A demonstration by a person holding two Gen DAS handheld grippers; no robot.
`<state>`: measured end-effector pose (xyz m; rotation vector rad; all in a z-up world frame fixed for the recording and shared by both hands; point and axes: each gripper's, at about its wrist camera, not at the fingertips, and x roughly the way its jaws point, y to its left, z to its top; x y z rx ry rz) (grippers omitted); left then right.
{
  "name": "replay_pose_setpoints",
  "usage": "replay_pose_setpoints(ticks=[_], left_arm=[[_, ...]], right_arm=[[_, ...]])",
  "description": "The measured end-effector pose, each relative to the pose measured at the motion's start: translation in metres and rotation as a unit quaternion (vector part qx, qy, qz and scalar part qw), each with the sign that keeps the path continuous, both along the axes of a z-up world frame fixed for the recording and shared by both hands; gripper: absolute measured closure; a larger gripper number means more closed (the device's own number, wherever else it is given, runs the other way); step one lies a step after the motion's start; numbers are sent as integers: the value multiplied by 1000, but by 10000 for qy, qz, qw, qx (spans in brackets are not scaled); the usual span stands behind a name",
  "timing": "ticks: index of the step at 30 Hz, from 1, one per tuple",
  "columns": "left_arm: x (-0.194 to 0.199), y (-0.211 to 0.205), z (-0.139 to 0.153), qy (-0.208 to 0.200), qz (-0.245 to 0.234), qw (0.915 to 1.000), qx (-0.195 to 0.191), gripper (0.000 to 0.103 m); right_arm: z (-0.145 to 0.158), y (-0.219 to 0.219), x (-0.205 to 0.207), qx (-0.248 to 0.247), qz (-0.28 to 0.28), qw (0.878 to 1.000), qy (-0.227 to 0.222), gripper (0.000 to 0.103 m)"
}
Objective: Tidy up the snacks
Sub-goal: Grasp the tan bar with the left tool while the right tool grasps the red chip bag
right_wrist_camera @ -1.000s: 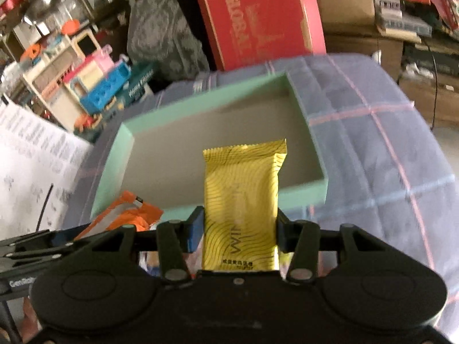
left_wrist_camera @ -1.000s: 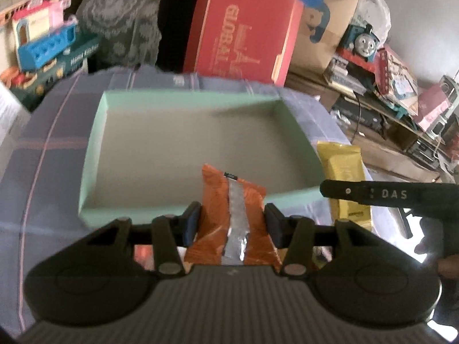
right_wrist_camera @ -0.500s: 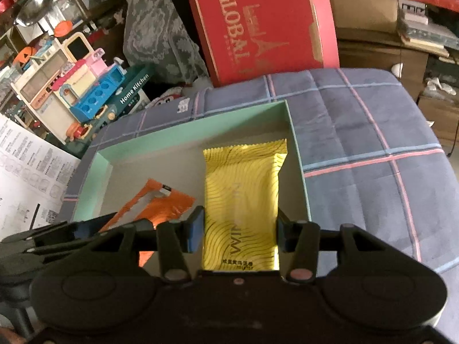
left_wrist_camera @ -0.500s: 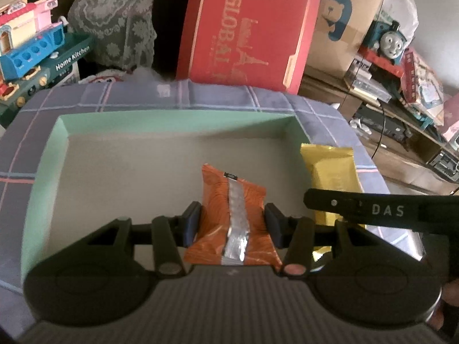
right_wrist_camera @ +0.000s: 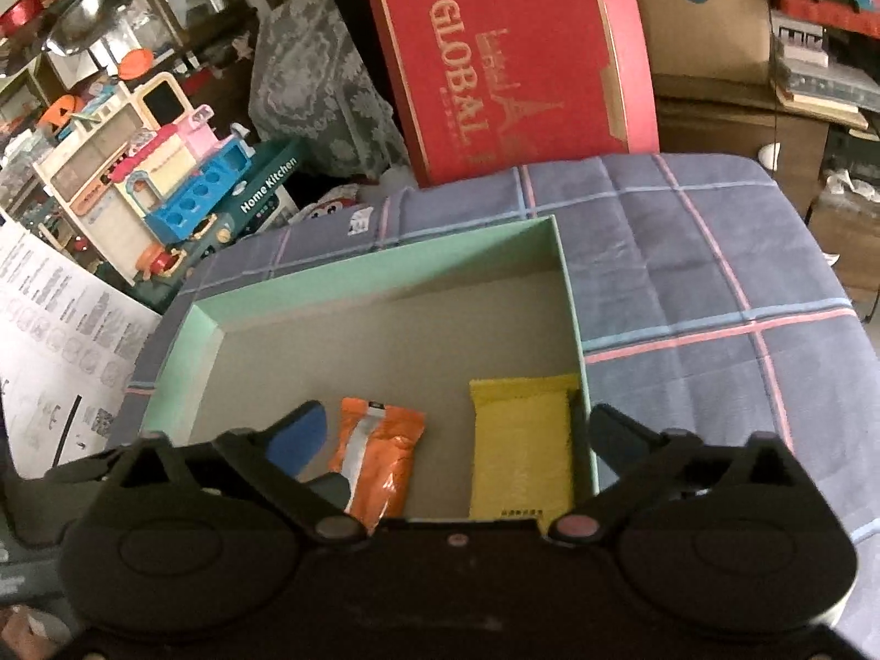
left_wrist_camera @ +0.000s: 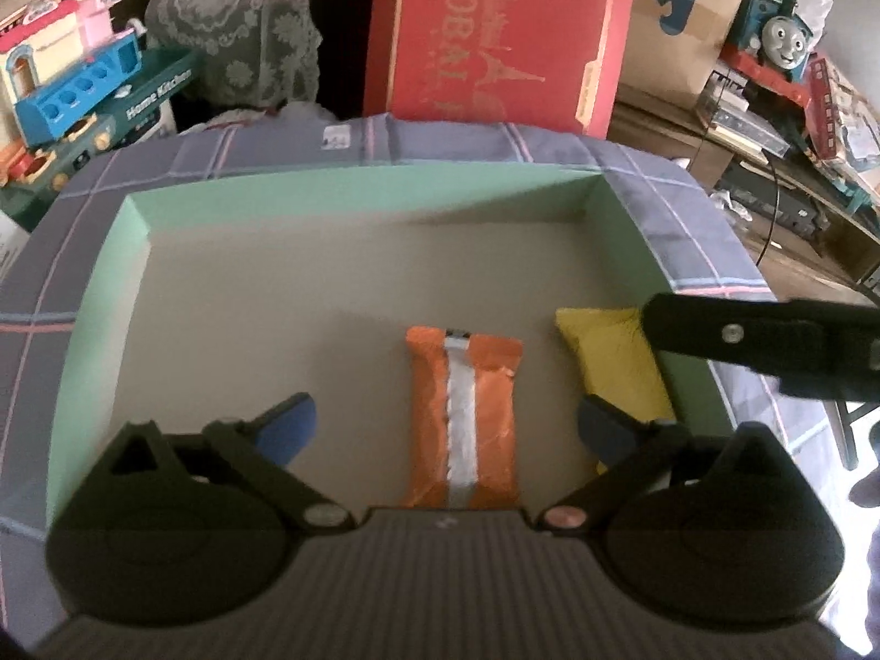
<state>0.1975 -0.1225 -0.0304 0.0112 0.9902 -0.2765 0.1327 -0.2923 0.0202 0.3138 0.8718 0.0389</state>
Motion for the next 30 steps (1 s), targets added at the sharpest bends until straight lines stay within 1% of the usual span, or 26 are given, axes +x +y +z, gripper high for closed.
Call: replay_pose_setpoints(ticks=[4,9,14,16,18,20,23,25,30], left_arm=[[-11,9,4,81,23,10000,22,0],[-30,15,14,48,54,9999,91,0],[-55,21,24,-15,35,10000,64,0],[-67,22,27,-45,-2,10000,81,0],[-77,23,29,-70,-36,9999,106,0],[-87,24,29,-75,-61,9999,138,0],[-101,25,27,-31,-93,9998,187,0],[-110,24,23,32,-131,9997,217,0],[-134,14,10,214,-381,9985,323,0]], right_arm=[[6,2,-13,-19,25,10000,-31,0],[17,3,-36,65,49,9998,-173,0],[26,6,-65,129,154,9993,-321,0],[30,7,-78,73,219,9987,-455,0],[34,9,-92,-80,274,9974,-659,0],[36,11,-104,-277,327,9962,-761,0],[34,8,-120,-380,267,9966,-674,0],[29,1,-126,-387,122,9980,-486,0],[9,-24,-146,-210,-312,9992,-146,0]])
